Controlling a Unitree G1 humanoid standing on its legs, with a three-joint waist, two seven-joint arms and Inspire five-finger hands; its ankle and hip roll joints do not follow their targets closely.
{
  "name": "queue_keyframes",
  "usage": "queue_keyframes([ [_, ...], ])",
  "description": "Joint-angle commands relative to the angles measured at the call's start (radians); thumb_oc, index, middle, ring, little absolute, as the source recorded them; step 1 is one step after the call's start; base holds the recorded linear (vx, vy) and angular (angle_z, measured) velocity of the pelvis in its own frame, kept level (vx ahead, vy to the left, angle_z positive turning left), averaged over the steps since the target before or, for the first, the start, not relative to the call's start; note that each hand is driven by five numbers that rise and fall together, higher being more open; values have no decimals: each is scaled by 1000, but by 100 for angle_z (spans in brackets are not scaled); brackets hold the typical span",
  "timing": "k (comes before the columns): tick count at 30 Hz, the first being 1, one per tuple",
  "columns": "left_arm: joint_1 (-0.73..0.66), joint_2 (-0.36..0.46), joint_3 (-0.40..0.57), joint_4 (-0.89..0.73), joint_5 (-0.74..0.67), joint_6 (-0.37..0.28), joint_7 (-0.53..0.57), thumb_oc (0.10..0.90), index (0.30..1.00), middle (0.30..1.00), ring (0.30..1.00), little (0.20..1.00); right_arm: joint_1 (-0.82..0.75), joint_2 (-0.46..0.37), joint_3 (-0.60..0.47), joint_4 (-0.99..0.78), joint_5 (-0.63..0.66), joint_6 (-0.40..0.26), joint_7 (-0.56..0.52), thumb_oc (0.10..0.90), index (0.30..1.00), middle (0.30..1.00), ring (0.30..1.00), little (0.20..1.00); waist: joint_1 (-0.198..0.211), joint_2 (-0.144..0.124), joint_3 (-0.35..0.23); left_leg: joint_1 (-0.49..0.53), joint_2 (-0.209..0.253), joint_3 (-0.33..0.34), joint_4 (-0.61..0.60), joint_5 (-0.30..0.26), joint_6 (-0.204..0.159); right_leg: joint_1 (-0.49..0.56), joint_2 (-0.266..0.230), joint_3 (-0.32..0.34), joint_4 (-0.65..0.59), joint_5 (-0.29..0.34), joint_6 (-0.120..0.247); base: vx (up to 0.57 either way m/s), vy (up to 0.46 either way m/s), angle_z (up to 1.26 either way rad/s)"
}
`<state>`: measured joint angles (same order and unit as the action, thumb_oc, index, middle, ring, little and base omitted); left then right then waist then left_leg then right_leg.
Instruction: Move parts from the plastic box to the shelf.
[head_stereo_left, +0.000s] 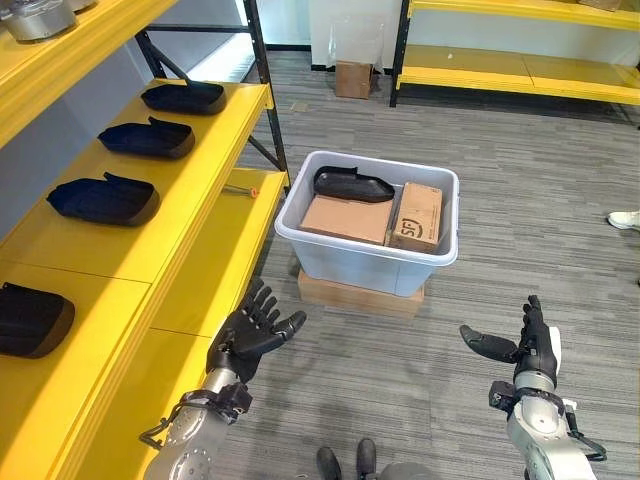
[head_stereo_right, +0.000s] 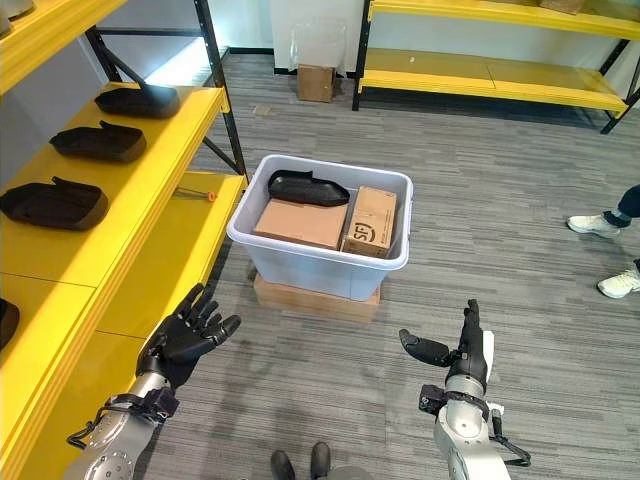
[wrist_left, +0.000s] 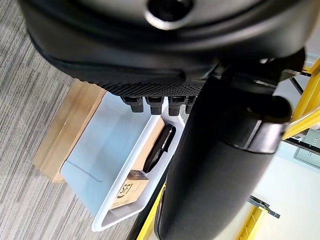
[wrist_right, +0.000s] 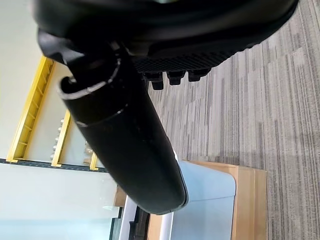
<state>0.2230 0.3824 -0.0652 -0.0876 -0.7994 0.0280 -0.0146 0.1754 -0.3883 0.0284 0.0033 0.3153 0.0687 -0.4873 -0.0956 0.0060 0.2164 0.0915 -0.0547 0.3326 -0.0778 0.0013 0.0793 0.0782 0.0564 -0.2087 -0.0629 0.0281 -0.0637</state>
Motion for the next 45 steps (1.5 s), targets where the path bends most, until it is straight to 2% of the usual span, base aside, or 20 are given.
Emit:
queue_keyframes([
  [1,-58,41,51,-76,25,-69,-46,900,1000,1000,1000,1000,-89,-62,-16,-24,-52,-80,-13,900,1000,1000,1000,1000,-3,-12,-89,5,77,29,-9,-26,-64,-2,-95,-24,113,-90,147,40,109,2],
  [4,-87,54,46,-62,28,-58,-59,900,1000,1000,1000,1000,-114,-58,-16,-4,-58,-91,-34,900,1000,1000,1000,1000,-7,-9,-74,3,73,35,-8,-31,-43,-70,-90,-36,289,-86,164,-1,132,-1],
  [7,-120,61,33,-50,39,-37,-80,900,1000,1000,1000,1000,-126,-41,-30,-1,-83,-99,-66,900,1000,1000,1000,1000,-14,11,-31,8,76,2,-8,-37,-11,-266,-143,-37,714,-1,229,-18,160,-7],
  [8,-119,59,26,-52,40,-35,-71,900,1000,1000,1000,1000,-121,-38,-39,2,-83,-103,-64,900,1000,1000,1000,1000,-19,12,-23,15,75,-12,-9,-38,-16,-285,-144,-28,714,19,233,61,85,1],
  [9,-115,61,22,-54,32,-35,-65,900,1000,1000,1000,1000,-111,-36,-50,1,-84,-106,-57,900,1000,1000,1000,1000,-26,10,-19,24,70,-24,-9,-40,-21,-297,-147,-23,680,33,234,111,2,-1],
  [12,-95,67,22,-69,26,-35,-72,900,1000,1000,1000,1000,-69,-34,-74,-23,-100,-115,-34,900,1000,1000,1000,1000,-53,-3,-18,59,52,-31,-9,-65,-35,-296,-174,-32,408,79,230,143,-70,-3],
  [13,-92,70,22,-79,28,-27,-71,900,1000,1000,1000,1000,-65,-33,-77,-22,-102,-114,-33,900,1000,1000,1000,1000,-57,-11,-18,75,45,-38,-9,-83,-37,-298,-192,-35,294,121,239,204,-185,6],
  [14,-88,77,18,-80,29,-22,-80,900,1000,1000,1000,1000,-57,-36,-86,-12,-85,-110,-23,900,1000,1000,1000,1000,-64,-18,-17,94,36,-56,-9,-106,-38,-302,-225,-5,180,177,253,219,-221,14],
  [16,-84,88,1,-84,28,-28,-103,900,1000,1000,1000,1000,-44,-28,-101,5,-79,-126,-33,900,1000,1000,1000,1000,-67,-21,-11,115,43,-64,-9,-124,-37,-318,-271,34,132,226,271,158,-195,24],
  [19,-58,93,-3,-105,26,-28,-115,900,1000,1000,1000,1000,-33,-32,-119,13,-76,-127,-36,900,1000,1000,1000,1000,-58,-21,-14,123,51,-44,-9,-123,-50,-269,-286,3,73,212,274,117,-142,38],
  [21,-54,93,-9,-108,21,-30,-102,900,1000,1000,1000,1000,-33,-37,-114,13,-78,-117,-37,900,1000,1000,1000,1000,-55,-21,-21,125,55,-27,-9,-120,-55,-242,-289,-13,50,214,271,130,-134,15],
  [26,-53,91,-13,-124,25,-2,-86,900,1000,1000,1000,1000,11,-46,-108,-21,-70,-96,-44,900,1000,1000,1000,1000,-70,-28,-32,126,61,-23,-1,-118,-51,-226,-269,12,65,192,260,183,-178,3],
  [30,-29,96,-10,-135,25,25,-123,900,1000,1000,1000,1000,53,-66,-122,-48,-58,-104,-45,900,1000,1000,1000,1000,-100,-15,-38,117,100,-23,30,-116,-60,-204,-206,66,110,82,221,286,-341,15],
  [34,-34,89,-22,-132,7,15,-120,900,1000,1000,1000,1000,48,-87,-122,-53,-65,-110,-33,900,1000,1000,1000,1000,-109,-9,-39,108,124,-7,56,-116,-74,-175,-184,66,107,47,188,121,-192,4],
  [38,-57,68,-32,-123,3,11,-96,900,1000,1000,1000,1000,39,-111,-124,-58,-73,-131,-24,900,1000,1000,1000,1000,-121,-1,-41,91,151,18,105,-83,-101,-140,-164,69,88,27,158,106,-163,3],
  [41,-71,60,-31,-123,9,7,-95,900,1000,1000,1000,1000,31,-121,-119,-56,-76,-148,-12,900,1000,1000,1000,1000,-119,5,-42,64,170,12,156,-45,-118,-123,-149,73,83,9,137,69,-176,-4],
  [45,-76,59,-22,-125,20,-6,-60,900,1000,1000,1000,1000,28,-130,-117,-78,-79,-161,6,900,1000,1000,1000,1000,-122,12,-45,50,185,10,233,-25,-132,-114,-131,70,99,-26,111,54,-194,-11],
])
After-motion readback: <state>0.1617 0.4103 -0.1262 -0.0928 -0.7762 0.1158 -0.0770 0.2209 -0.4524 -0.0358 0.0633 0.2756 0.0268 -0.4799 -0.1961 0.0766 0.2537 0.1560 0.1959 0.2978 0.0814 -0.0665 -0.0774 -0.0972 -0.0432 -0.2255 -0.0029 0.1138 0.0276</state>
